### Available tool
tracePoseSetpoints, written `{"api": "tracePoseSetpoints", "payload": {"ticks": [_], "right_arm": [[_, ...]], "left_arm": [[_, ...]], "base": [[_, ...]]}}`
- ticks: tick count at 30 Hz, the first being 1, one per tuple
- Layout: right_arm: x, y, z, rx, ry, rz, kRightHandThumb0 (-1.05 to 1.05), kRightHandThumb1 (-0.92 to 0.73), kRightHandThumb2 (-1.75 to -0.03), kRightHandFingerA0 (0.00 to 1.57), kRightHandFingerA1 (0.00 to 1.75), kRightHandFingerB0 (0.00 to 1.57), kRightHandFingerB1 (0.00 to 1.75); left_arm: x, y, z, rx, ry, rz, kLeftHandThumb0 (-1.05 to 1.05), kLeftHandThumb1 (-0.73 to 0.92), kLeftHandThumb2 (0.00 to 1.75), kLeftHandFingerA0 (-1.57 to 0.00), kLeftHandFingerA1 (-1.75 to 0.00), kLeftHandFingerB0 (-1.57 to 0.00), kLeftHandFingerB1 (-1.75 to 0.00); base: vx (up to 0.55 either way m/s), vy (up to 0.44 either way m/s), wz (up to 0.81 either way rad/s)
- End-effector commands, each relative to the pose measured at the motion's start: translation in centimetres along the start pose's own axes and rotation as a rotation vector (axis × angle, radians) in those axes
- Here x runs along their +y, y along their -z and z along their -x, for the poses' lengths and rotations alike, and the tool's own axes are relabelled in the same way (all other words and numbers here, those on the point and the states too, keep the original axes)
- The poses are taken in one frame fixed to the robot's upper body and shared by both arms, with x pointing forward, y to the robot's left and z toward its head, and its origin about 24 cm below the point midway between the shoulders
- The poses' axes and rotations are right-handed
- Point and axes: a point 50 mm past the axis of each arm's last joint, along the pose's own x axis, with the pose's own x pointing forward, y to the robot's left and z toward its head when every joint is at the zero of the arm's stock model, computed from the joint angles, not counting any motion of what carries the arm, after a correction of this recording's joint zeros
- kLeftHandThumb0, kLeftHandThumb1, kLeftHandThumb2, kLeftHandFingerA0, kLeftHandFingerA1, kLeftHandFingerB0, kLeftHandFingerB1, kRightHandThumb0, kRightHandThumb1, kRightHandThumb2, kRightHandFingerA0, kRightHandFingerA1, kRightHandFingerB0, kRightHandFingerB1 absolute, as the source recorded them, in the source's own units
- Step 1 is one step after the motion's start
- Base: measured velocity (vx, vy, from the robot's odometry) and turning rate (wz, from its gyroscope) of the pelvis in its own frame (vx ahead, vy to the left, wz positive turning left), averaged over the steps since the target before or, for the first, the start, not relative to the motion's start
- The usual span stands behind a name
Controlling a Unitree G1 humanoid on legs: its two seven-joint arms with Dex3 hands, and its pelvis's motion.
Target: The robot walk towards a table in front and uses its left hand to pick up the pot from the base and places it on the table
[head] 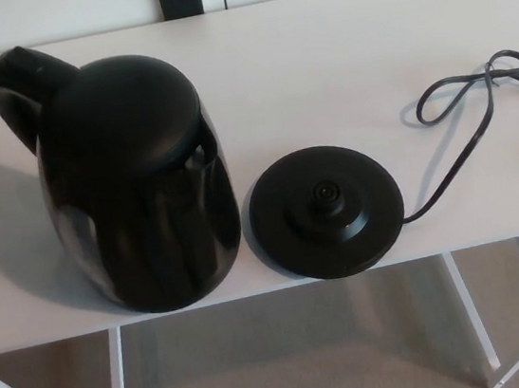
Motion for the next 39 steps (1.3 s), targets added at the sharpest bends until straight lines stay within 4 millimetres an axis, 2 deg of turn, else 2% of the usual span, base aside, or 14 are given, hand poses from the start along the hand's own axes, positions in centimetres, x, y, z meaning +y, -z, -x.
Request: {"api": "tracePoseSetpoints", "payload": {"ticks": [1,3,6,8,9,11,12,15,19,20,22,26,27,39], "right_arm": [[-0.5,1.7,1.1,0.060,-0.004,0.036,-0.36,-0.63,-0.57,0.74,0.49,0.59,0.42],[-0.3,2.8,1.8,0.108,-0.021,0.045,-0.35,-0.64,-0.58,0.71,0.48,0.57,0.42],[0.0,3.6,2.4,0.146,-0.040,0.057,-0.37,-0.65,-0.58,0.71,0.47,0.55,0.41],[0.2,4.0,2.8,0.162,-0.045,0.056,-0.38,-0.64,-0.58,0.73,0.48,0.56,0.41],[0.4,4.3,3.0,0.175,-0.048,0.054,-0.44,-0.53,-0.79,0.65,0.59,0.50,0.52],[0.5,4.4,3.1,0.180,-0.049,0.053,-0.44,-0.53,-0.79,0.65,0.59,0.50,0.52],[0.7,4.6,3.5,0.177,-0.052,0.051,-0.38,-0.64,-0.58,0.69,0.47,0.54,0.41],[0.8,5.1,4.1,0.187,-0.041,0.037,-0.40,-0.63,-0.59,0.65,0.46,0.53,0.40],[0.4,5.6,4.6,0.199,-0.043,0.044,-0.43,-0.63,-0.59,0.65,0.46,0.51,0.40],[0.3,5.8,4.8,0.202,-0.037,0.043,-0.48,-0.61,-0.58,0.60,0.44,0.46,0.39],[0.1,5.9,4.9,0.207,-0.014,0.012,-0.53,-0.51,-0.80,0.50,0.54,0.39,0.49],[0.0,6.0,5.0,0.207,-0.008,-0.001,-0.53,-0.51,-0.80,0.50,0.54,0.39,0.49],[0.0,6.3,5.4,0.217,0.002,-0.017,-0.51,-0.61,-0.58,0.53,0.41,0.36,0.36],[0.7,6.6,5.8,0.232,0.026,-0.075,-0.39,-0.62,-0.59,0.52,0.41,0.33,0.35]], "left_arm": [[2.6,2.3,4.4,-0.106,0.122,0.087,-0.63,0.41,0.53,0.00,0.00,0.00,0.00],[3.7,8.4,9.8,-0.117,-0.001,0.277,-0.63,0.38,0.68,0.00,0.00,0.00,0.00],[2.0,12.9,12.3,-0.042,-0.133,0.338,-0.66,0.41,0.75,0.00,-0.03,0.00,-0.05],[0.5,14.8,13.1,0.016,-0.168,0.384,-0.61,0.39,0.76,0.00,-0.12,0.00,-0.13],[-1.0,16.6,13.7,0.054,-0.189,0.455,-0.53,0.37,0.75,0.00,-0.23,0.00,-0.17],[-1.7,17.3,14.0,0.068,-0.199,0.485,-0.53,0.37,0.75,0.00,-0.23,0.00,-0.17],[-3.4,19.5,14.7,0.134,-0.215,0.522,-0.53,0.52,0.56,-0.04,-0.29,-0.01,-0.23],[-8.0,23.3,15.4,0.304,-0.168,0.531,-0.62,0.43,0.81,-0.02,-0.29,-0.02,-0.18],[-10.6,24.4,15.7,0.375,-0.121,0.522,-0.57,0.41,0.78,-0.03,-0.37,-0.03,-0.24],[-11.2,24.3,15.7,0.387,-0.100,0.513,-0.54,0.54,0.59,-0.08,-0.31,-0.06,-0.21],[-12.3,23.8,15.7,0.391,-0.049,0.475,-0.63,0.41,0.78,-0.04,-0.34,-0.06,-0.20],[-12.6,23.6,15.7,0.389,-0.040,0.462,-0.63,0.41,0.78,-0.04,-0.34,-0.06,-0.20],[-14.4,23.3,15.8,0.384,0.040,0.468,-0.57,0.54,0.57,-0.06,-0.31,-0.02,-0.24],[-20.4,22.2,12.5,0.398,0.196,0.550,-0.57,0.40,0.77,0.00,-0.27,-0.01,-0.19]], "base": [[0.00,0.000,0.00],[0.00,0.000,0.00],[0.00,0.000,0.00],[0.00,0.000,0.00],[0.00,0.000,0.00],[0.00,0.000,0.00],[0.00,0.000,0.00],[0.00,0.000,0.00],[0.00,0.000,0.00],[0.00,0.000,0.00],[0.00,0.000,0.00],[0.00,0.000,0.00],[0.00,0.000,0.00],[0.00,0.000,0.00]]}}
